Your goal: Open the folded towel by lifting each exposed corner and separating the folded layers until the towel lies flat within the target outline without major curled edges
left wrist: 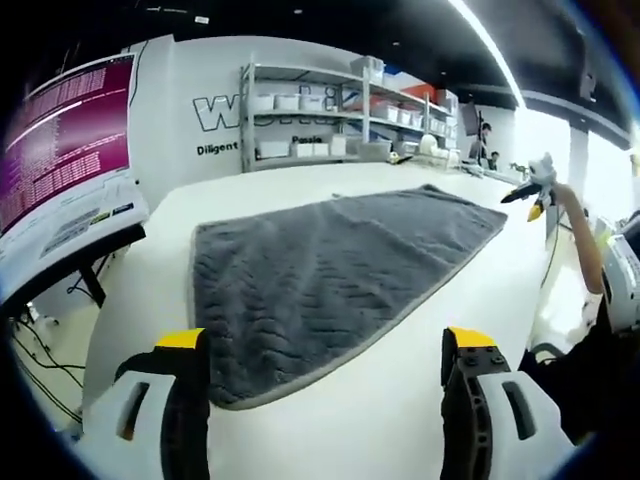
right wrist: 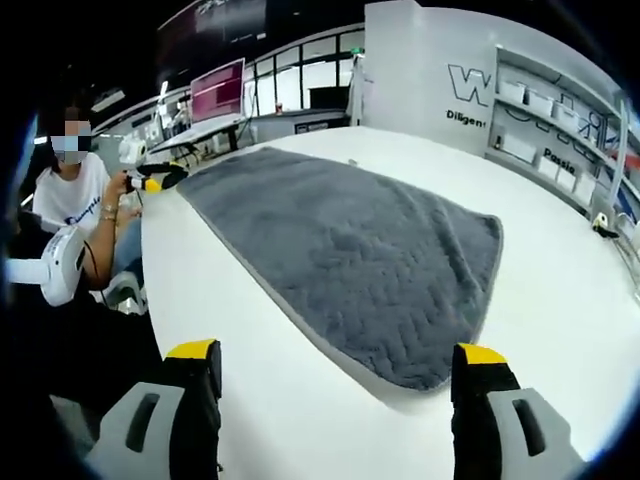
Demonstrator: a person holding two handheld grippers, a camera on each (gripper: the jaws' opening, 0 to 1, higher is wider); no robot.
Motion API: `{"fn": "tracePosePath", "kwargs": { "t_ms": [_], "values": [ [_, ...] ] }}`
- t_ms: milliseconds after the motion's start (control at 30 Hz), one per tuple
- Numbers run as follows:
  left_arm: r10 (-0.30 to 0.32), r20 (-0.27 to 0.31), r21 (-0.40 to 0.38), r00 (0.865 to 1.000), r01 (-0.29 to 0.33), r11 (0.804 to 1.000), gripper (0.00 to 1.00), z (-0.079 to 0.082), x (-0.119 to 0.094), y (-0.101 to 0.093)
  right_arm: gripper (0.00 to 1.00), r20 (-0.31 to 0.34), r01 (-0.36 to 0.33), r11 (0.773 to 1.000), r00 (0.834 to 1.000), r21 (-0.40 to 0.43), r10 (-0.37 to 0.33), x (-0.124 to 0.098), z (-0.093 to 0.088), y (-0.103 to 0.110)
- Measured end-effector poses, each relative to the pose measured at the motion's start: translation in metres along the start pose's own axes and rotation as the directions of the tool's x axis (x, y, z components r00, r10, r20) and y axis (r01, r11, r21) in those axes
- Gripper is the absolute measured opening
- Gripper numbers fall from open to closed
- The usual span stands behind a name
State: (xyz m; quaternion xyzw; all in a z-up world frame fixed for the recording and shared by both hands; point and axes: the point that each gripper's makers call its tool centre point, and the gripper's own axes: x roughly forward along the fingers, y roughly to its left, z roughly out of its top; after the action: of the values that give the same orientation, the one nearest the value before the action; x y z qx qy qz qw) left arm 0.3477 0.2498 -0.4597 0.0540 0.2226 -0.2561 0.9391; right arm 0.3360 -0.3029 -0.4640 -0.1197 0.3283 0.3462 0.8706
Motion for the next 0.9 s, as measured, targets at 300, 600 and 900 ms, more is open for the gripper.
{"fn": "tracePosePath", "kwargs": {
  "t_ms": [300,600,900],
  "values": [
    [-0.021,-0.07,-0.029,0.997,0.019,0.999,0.85,-0.016,0.006,0.003,0.89,-0.015,-0.034,0.999,0.999,0.024,0.034,0.008,-0.007,-0.006],
    [-0.008,-0.137,-0.028,0.99,0.004,1.0,0.72,-0.026,0.015,0.002,0.8,-0.045,-0.056,0.998,0.997,0.005,0.057,0.01,-0.012,-0.008],
    [0.008,-0.164,-0.033,0.986,-0.014,0.999,0.58,-0.029,0.014,0.008,0.67,-0.083,-0.077,0.997,0.994,-0.002,0.076,0.013,-0.02,-0.011]
  ]
}}
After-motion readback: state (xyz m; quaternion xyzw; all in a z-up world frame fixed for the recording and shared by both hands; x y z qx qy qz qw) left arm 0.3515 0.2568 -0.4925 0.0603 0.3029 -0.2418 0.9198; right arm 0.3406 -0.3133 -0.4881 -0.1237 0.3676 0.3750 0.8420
